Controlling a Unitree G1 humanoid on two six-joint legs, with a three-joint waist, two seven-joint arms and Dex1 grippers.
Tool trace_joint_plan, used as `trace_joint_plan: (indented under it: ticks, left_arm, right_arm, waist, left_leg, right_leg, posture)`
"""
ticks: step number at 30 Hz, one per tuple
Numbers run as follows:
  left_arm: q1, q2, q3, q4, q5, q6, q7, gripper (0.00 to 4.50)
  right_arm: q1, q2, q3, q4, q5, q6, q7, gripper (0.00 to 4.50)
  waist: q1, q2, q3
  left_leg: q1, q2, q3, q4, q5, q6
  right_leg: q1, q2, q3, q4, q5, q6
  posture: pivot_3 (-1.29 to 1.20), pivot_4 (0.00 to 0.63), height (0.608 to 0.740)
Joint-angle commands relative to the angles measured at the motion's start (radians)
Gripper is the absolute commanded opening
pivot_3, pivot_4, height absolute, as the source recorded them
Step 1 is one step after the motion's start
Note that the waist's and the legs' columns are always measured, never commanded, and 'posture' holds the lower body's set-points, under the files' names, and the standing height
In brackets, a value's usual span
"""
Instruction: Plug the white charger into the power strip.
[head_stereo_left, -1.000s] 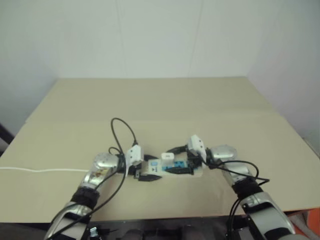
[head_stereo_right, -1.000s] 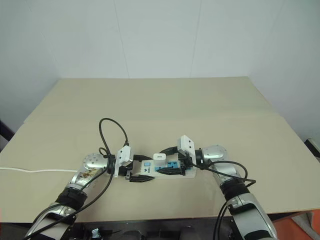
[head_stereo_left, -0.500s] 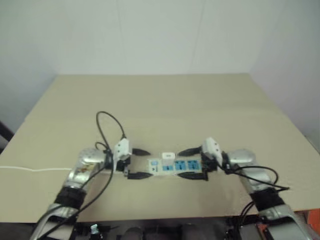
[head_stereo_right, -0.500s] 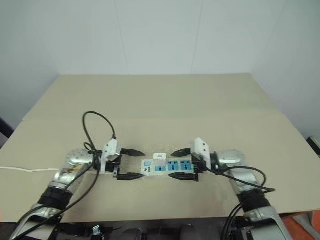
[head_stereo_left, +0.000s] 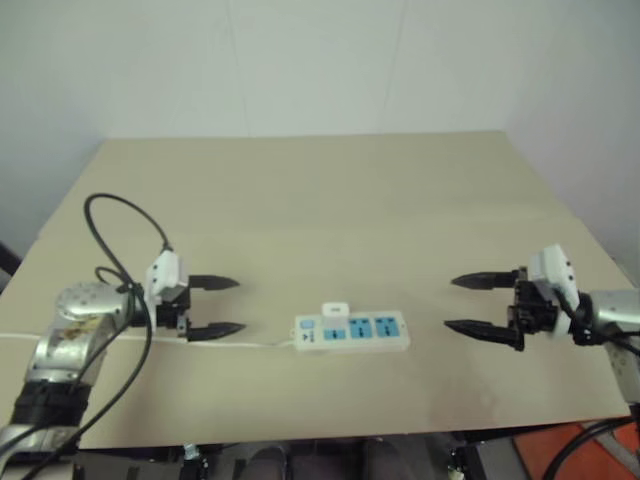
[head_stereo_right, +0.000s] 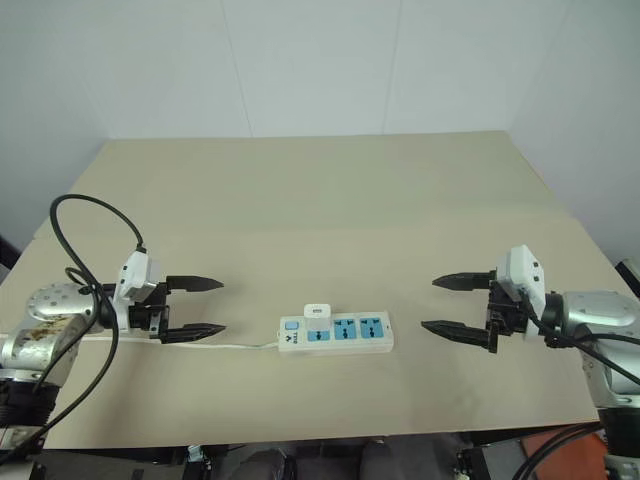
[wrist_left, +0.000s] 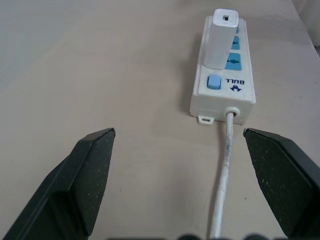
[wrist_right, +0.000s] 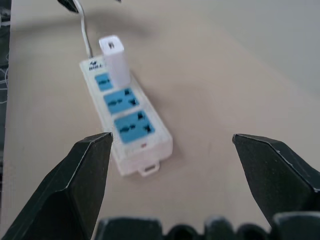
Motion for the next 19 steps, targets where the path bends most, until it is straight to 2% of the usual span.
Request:
trace_joint_plan:
  ticks: [1, 7, 15, 19]
  left_arm:
    - [0.005, 0.008, 0.02, -0.044, -0.022, 0.009, 0.001, 4.47]
    - [0.0, -0.025, -0.012, -0.054, -0.018, 0.009, 0.0, 4.47]
    - [-0.065, -0.226, -0.186, -0.02, 0.073, -0.047, 0.043, 4.47]
    - [-0.09, -0.28, -0.229, 0.015, 0.104, -0.072, 0.052, 4.47]
  right_arm:
    - [0.0, -0.015, -0.044, -0.018, 0.012, -0.013, -0.007, 4.5]
    - [0.007, -0.002, -0.029, -0.036, 0.009, -0.014, -0.021, 4.5]
    - [-0.026, 0.072, 0.045, -0.072, 0.005, -0.001, -0.062, 4.5]
    - [-0.05, 0.107, 0.08, -0.083, -0.005, 0.0, -0.088, 4.5]
  waist:
    - [0.0, 0.0, 0.001]
    - [0.001, 0.0, 0.001]
    - [0.005, 0.0, 0.001]
    - [0.001, 0.0, 0.001]
  left_leg:
    - [0.0, 0.0, 0.0, 0.0, 0.0, 0.0]
    - [0.0, 0.0, 0.0, 0.0, 0.0, 0.0]
    - [0.0, -0.001, 0.0, 0.002, 0.0, 0.0]
    - [0.0, -0.001, 0.001, 0.002, 0.0, 0.0]
  right_leg:
    - [0.0, 0.0, 0.0, 0.0, 0.0, 0.0]
    - [0.0, 0.001, 0.0, 0.001, 0.0, -0.001]
    - [0.001, 0.001, 0.0, 0.001, 0.002, 0.0]
    - [0.001, 0.001, 0.001, 0.001, 0.003, 0.0]
  posture:
    - [0.0, 0.15, 0.74]
    - [0.0, 0.15, 0.74]
    - [0.0, 0.15, 0.74]
    - [0.0, 0.15, 0.74]
